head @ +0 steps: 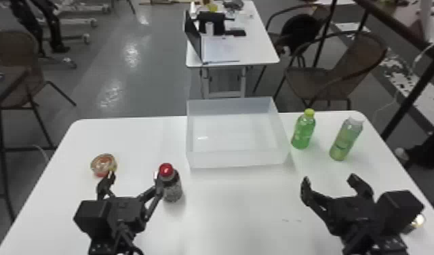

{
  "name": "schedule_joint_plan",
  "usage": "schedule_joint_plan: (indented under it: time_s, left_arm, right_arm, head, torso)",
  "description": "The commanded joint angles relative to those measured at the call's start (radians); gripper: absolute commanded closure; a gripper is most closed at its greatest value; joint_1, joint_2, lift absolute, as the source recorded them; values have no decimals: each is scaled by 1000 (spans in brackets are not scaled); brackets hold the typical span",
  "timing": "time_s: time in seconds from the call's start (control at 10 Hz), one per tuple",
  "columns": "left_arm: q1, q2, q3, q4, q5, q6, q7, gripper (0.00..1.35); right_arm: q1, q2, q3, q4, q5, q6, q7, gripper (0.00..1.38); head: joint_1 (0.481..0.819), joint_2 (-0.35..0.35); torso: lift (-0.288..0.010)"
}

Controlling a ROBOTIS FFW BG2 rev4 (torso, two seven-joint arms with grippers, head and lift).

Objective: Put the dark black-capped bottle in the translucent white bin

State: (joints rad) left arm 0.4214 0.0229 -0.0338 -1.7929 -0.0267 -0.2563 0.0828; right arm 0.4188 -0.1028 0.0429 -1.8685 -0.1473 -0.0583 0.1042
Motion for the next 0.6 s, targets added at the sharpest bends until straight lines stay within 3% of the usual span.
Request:
schedule_joint_plan:
  time_s: [0.0,0.5]
  left_arm:
    - [0,3,0,0,2,-4,0,229]
    - [4,2,0,0,2,-11,0,229]
  right_arm:
    - [0,0,0,0,0,0,0,104]
    - [0,2,0,0,0,-2,-1,104]
  head:
    - [695,34]
    - [695,35]
  torso:
    - [-35]
    - [-35]
